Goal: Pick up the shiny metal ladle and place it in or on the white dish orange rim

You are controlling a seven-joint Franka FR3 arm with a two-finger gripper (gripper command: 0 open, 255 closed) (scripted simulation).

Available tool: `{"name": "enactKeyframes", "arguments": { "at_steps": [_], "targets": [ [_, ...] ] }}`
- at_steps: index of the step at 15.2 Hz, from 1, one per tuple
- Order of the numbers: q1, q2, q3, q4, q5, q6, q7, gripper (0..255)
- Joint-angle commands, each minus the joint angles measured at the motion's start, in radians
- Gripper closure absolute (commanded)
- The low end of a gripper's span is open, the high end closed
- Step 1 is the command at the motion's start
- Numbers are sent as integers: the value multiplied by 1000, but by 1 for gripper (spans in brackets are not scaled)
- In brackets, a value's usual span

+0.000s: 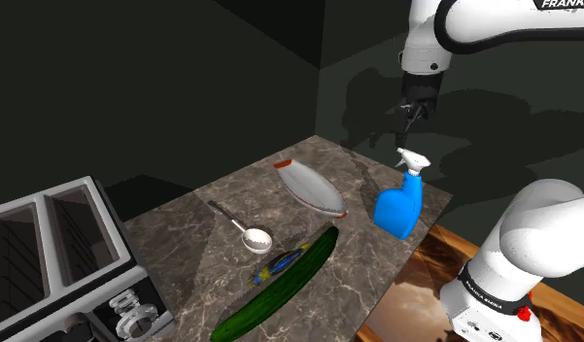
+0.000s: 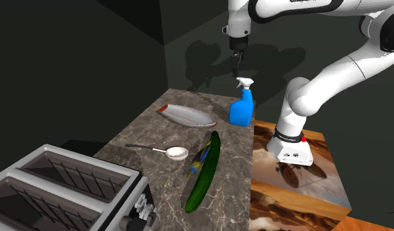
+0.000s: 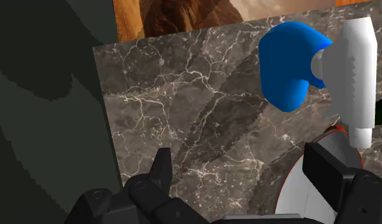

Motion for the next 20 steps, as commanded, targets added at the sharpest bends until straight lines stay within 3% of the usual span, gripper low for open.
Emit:
{"name": "enactKeyframes", "arguments": {
  "at_steps": [1,10,20],
  "targets": [
    [0,0,0,0,0,0,0,0],
    [59,213,107,9,118,222,111,0],
    [108,516,219,130,181,440,222,0]
  ]
}}
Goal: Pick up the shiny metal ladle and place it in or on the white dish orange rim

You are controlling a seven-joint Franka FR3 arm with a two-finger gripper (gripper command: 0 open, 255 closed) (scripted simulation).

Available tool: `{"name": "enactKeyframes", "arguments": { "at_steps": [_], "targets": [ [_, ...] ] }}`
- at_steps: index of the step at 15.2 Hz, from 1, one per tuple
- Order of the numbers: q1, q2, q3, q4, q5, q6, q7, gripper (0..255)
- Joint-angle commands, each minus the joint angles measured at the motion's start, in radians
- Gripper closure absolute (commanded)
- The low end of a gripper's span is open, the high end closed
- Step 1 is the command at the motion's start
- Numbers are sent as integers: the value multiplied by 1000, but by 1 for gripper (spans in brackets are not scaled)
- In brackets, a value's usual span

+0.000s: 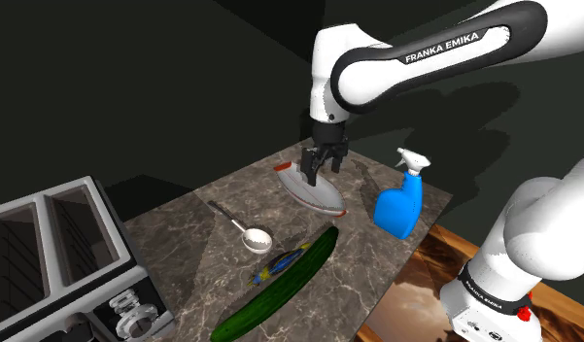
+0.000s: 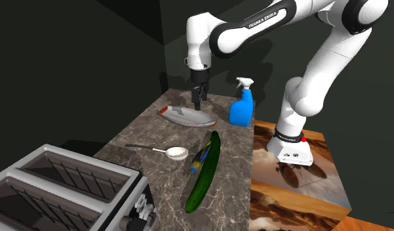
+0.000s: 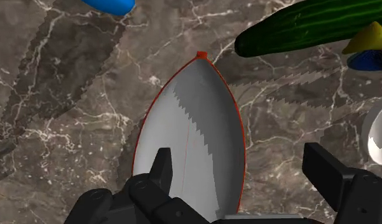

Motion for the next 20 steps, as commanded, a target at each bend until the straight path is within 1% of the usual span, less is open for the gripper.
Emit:
{"name": "enactKeyframes", "arguments": {
  "at_steps": [1,5,10,14,18,20],
  "targets": [
    [8,74,23,43,3,40,25,0],
    [26,207,61,128,-5,105,74,0],
    [56,380,97,258,-38,166,139,0],
    [91,521,113,383,-77,196,191,0],
    [134,652,118,516,-116,207,234,0],
    [138,666,116,507,-120,229,237,0]
  ]
}}
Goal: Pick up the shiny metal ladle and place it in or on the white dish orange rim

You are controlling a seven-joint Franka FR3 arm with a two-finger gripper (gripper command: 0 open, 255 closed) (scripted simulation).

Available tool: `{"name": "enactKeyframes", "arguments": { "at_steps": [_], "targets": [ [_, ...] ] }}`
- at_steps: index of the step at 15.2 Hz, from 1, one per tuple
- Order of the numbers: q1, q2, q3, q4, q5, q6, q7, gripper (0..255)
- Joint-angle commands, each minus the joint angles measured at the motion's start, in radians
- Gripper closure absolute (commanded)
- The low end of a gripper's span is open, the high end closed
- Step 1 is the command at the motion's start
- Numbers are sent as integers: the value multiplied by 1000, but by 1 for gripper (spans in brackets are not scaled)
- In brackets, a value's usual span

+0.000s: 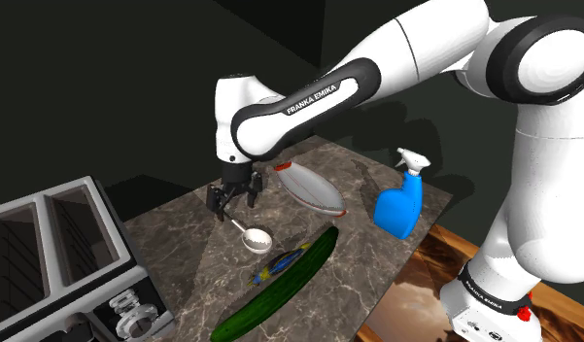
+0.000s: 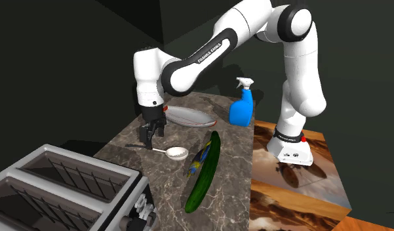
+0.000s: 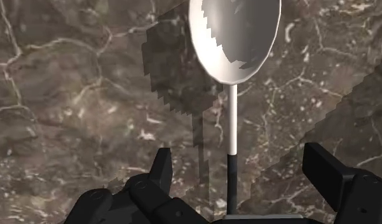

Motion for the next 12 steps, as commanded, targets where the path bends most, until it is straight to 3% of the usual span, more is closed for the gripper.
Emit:
{"name": "enactKeyframes", "arguments": {
  "at_steps": [1,12],
  "targets": [
    [6,20,-2,0,-7,21,5,0],
    [16,55,-6,-17,-20,71,13,0]
  ]
}}
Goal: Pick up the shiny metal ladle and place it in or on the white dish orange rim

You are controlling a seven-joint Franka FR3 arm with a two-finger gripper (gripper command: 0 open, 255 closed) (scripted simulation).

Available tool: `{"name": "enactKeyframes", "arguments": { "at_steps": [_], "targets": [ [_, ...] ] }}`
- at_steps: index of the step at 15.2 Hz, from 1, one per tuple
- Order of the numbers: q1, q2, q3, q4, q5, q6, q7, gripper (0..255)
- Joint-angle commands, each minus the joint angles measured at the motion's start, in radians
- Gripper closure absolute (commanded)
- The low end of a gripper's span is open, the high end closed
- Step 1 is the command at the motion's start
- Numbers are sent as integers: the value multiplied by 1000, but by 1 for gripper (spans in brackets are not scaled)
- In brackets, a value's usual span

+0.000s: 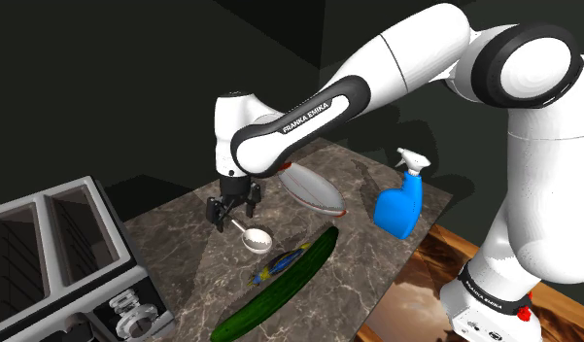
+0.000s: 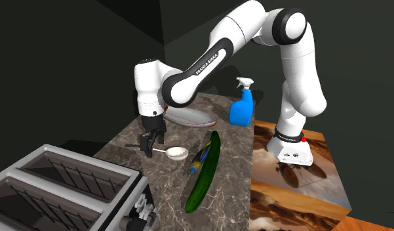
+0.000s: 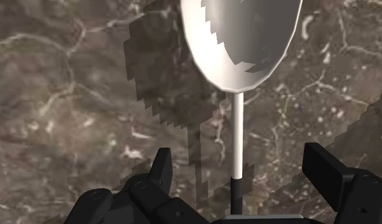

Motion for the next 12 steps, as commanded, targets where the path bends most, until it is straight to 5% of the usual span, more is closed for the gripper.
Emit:
{"name": "enactKeyframes", "arguments": {
  "at_steps": [1,2,12],
  "targets": [
    [0,0,0,0,0,0,0,0],
    [0,0,0,0,0,0,0,255],
    [-1,-7,1,4,2,-11,0,255]
  ]
}}
